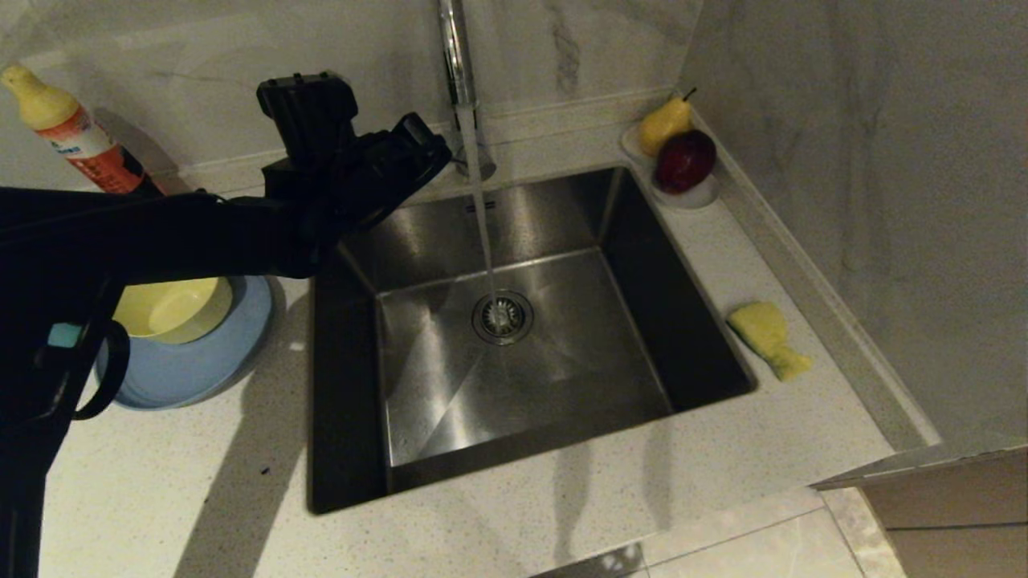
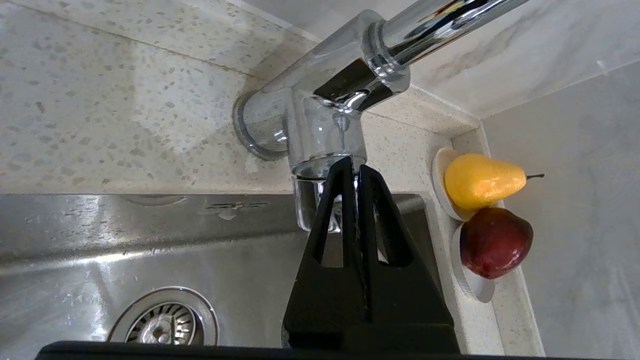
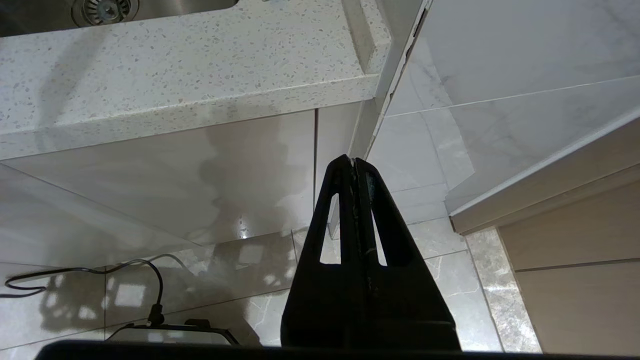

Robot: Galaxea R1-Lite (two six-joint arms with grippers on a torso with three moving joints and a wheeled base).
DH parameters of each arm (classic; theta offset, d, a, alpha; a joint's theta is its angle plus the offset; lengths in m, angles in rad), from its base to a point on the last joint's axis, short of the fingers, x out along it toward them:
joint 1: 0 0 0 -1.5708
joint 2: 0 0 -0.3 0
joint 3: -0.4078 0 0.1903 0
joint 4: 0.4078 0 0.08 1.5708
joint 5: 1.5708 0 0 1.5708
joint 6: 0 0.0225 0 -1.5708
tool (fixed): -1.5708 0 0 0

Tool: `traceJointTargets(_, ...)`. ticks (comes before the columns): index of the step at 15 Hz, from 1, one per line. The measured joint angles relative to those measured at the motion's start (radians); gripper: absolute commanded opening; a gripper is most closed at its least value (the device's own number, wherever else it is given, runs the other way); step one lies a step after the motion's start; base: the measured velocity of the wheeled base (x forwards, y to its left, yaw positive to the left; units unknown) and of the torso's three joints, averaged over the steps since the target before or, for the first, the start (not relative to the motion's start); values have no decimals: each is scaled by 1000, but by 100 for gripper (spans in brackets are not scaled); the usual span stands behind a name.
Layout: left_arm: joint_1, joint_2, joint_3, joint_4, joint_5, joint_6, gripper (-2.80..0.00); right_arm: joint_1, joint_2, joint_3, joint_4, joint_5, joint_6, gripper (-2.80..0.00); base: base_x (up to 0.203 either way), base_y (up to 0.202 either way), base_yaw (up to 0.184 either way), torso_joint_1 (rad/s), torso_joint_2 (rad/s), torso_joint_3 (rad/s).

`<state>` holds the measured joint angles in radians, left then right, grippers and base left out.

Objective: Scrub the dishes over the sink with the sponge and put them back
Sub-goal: Turn on the faucet, then pick up a bowl and the sponge

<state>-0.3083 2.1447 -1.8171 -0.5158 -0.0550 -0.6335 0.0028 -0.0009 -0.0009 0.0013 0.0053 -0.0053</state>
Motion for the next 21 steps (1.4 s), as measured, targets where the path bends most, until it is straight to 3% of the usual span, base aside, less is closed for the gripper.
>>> traceJointTargets(6, -9, -12, 48, -39, 32, 5, -280, 0, 0, 0, 0, 0, 0, -280, 0, 0, 0, 0, 0, 0)
traceJointTargets(10, 30, -37, -46, 14, 59, 7, -280, 0, 0, 0, 0, 0, 0, -280, 0, 0, 0, 0, 0, 0)
traceJointTargets(15, 49, -191, -58, 134, 62, 35, -280, 0, 0, 0, 0, 0, 0, -280, 0, 0, 0, 0, 0, 0)
traceJointTargets(18, 48, -336, -40, 285, 106, 122, -280, 0, 0, 0, 0, 0, 0, -280, 0, 0, 0, 0, 0, 0)
traceJointTargets(21, 50, -501, 49, 374, 230, 277, -280, 0, 0, 0, 0, 0, 0, -280, 0, 0, 0, 0, 0, 0)
